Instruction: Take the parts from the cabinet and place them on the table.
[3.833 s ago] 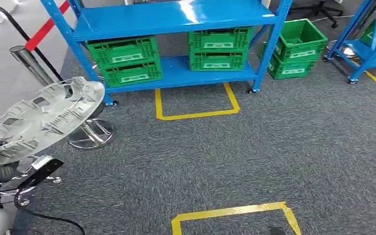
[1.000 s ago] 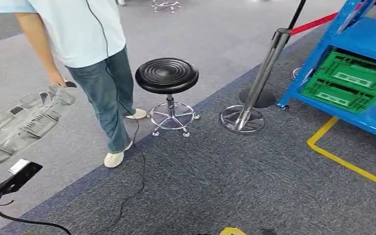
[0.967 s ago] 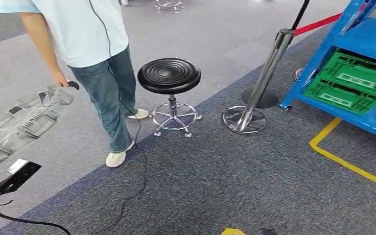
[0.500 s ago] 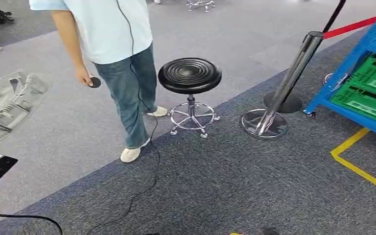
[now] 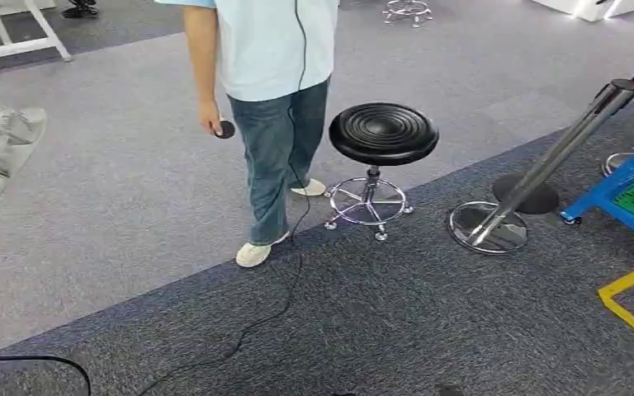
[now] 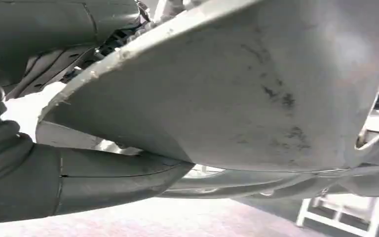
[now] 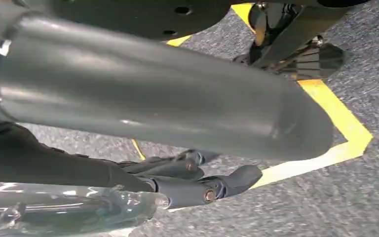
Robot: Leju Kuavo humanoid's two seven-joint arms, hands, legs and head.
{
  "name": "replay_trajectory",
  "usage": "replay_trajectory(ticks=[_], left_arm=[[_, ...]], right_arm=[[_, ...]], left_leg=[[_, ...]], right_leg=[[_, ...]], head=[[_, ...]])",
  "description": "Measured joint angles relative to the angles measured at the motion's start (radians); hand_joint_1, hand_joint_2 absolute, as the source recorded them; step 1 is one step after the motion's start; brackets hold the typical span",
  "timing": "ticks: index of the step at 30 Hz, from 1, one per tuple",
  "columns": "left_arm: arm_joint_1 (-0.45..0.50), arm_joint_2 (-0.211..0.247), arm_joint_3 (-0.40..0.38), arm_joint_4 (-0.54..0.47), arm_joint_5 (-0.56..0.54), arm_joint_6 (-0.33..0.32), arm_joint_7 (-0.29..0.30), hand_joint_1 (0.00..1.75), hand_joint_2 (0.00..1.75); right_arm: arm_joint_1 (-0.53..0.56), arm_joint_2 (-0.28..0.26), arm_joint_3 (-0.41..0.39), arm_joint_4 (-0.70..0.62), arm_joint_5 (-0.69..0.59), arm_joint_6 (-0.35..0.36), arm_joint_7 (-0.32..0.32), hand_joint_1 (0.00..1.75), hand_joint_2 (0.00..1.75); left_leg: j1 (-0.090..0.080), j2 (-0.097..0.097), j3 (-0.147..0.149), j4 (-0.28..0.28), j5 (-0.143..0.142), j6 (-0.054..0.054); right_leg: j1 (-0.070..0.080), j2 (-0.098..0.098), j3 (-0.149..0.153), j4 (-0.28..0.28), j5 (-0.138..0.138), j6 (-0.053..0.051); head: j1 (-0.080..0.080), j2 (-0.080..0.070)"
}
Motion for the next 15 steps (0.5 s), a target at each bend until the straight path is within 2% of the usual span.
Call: replay_trajectory(ticks=[1, 2, 3, 4, 5, 7, 8, 9, 10, 11, 12, 13, 14, 15], left_arm=[[-0.001, 0.0, 0.004, 0.0, 0.006, 0.0, 0.0, 1.75, 1.75], [-0.002, 0.0, 0.009, 0.0, 0.008, 0.0, -0.001, 1.75, 1.75], [-0.004, 0.001, 0.014, 0.0, 0.014, 0.001, -0.002, 1.75, 1.75], [-0.005, 0.001, 0.018, 0.0, 0.017, 0.001, -0.004, 1.75, 1.75], [-0.007, 0.003, 0.024, 0.0, 0.023, 0.003, -0.007, 1.75, 1.75], [-0.006, 0.006, 0.034, 0.0, 0.03, 0.004, -0.009, 1.75, 1.75], [-0.004, 0.007, 0.037, 0.0, 0.032, 0.004, -0.01, 1.75, 1.75], [-0.005, 0.009, 0.045, 0.001, 0.036, 0.003, -0.011, 1.75, 1.75], [-0.008, 0.009, 0.048, 0.001, 0.038, 0.004, -0.013, 1.75, 1.75], [-0.009, 0.009, 0.05, 0.002, 0.04, 0.005, -0.013, 1.75, 1.75], [-0.009, 0.009, 0.051, 0.003, 0.041, 0.006, -0.014, 1.75, 1.75], [-0.009, 0.009, 0.054, 0.005, 0.042, 0.006, -0.014, 1.75, 1.75], [-0.008, 0.008, 0.056, 0.008, 0.042, 0.006, -0.014, 1.75, 1.75], [-0.007, 0.008, 0.059, 0.011, 0.042, 0.006, -0.014, 1.75, 1.75]], right_arm=[[-0.001, 0.0, 0.0, 0.0, 0.0, 0.0, 0.0, 0.0, 0.0], [-0.002, 0.0, 0.0, 0.0, 0.0, 0.0, 0.0, 0.0, 0.0], [-0.002, 0.0, 0.001, 0.0, -0.001, 0.0, 0.0, 0.0, 0.0], [-0.003, 0.0, 0.001, 0.0, -0.001, 0.0, 0.0, 0.0, 0.0], [-0.001, 0.0, 0.001, 0.0, -0.002, 0.0, 0.001, 0.0, 0.0], [-0.002, 0.0, 0.001, 0.0, -0.002, 0.0, 0.001, 0.0, 0.0], [-0.004, 0.0, 0.001, 0.0, -0.002, 0.0, 0.001, 0.0, 0.0], [-0.005, 0.0, 0.001, 0.0, -0.002, 0.0, 0.001, 0.0, 0.0], [-0.004, 0.0, 0.001, 0.0, -0.002, 0.0, 0.001, 0.0, 0.0], [-0.002, 0.0, 0.001, 0.0, -0.002, 0.0, 0.002, 0.0, 0.0], [-0.001, 0.0, 0.001, 0.0, -0.002, 0.0, 0.003, 0.0, 0.0], [0.001, 0.0, 0.001, 0.0, -0.002, 0.0, 0.003, 0.0, 0.0], [0.0, 0.0, 0.001, 0.0, -0.002, 0.0, 0.005, 0.0, 0.0], [0.0, 0.0, 0.001, 0.0, -0.002, 0.001, 0.006, 0.0, 0.0]], left_leg=[[0.001, -0.012, 0.002, 0.0, -0.001, -0.002], [0.003, -0.02, 0.004, 0.0, -0.002, -0.006], [-0.002, -0.028, 0.001, 0.005, -0.004, -0.012], [-0.002, -0.038, -0.004, 0.008, -0.004, -0.016], [0.002, -0.046, -0.006, 0.005, 0.001, -0.024], [0.008, -0.062, -0.007, 0.0, 0.005, -0.037], [0.009, -0.034, -0.01, 0.01, -0.004, -0.038], [0.003, 0.018, -0.025, 0.042, -0.027, -0.042], [0.002, 0.037, -0.057, 0.109, -0.066, -0.046], [0.003, 0.043, -0.099, 0.195, -0.105, -0.049], [0.004, 0.044, -0.136, 0.271, -0.134, -0.051], [0.004, 0.044, -0.159, 0.315, -0.141, -0.052], [0.004, 0.044, -0.156, 0.309, -0.125, -0.053], [0.005, 0.045, -0.133, 0.26, -0.09, -0.053]], right_leg=[[-0.001, 0.008, 0.043, -0.094, 0.051, -0.004], [-0.003, 0.034, 0.084, -0.179, 0.09, -0.004], [-0.006, 0.07, 0.103, -0.223, 0.085, -0.007], [-0.01, 0.064, 0.118, -0.235, 0.082, -0.007], [-0.005, 0.059, 0.115, -0.232, 0.083, -0.008], [-0.001, 0.042, 0.117, -0.233, 0.085, -0.019], [-0.005, 0.033, 0.121, -0.241, 0.089, -0.027], [-0.004, 0.026, 0.125, -0.244, 0.089, -0.035], [-0.002, 0.018, 0.125, -0.244, 0.088, -0.039], [-0.001, 0.008, 0.125, -0.244, 0.086, -0.042], [0.0, -0.002, 0.125, -0.244, 0.085, -0.043], [0.0, -0.012, 0.125, -0.244, 0.085, -0.044], [0.0, -0.021, 0.126, -0.244, 0.084, -0.044], [0.0, -0.03, 0.127, -0.244, 0.083, -0.042]], head=[[0.0, 0.0], [0.0, 0.0], [0.0, 0.0], [-0.002, 0.0], [-0.002, 0.0], [-0.002, 0.0], [-0.001, 0.0], [-0.008, 0.0], [-0.008, 0.0], [-0.009, 0.0], [-0.008, 0.0], [-0.009, 0.0], [-0.009, 0.0], [-0.009, 0.0]])
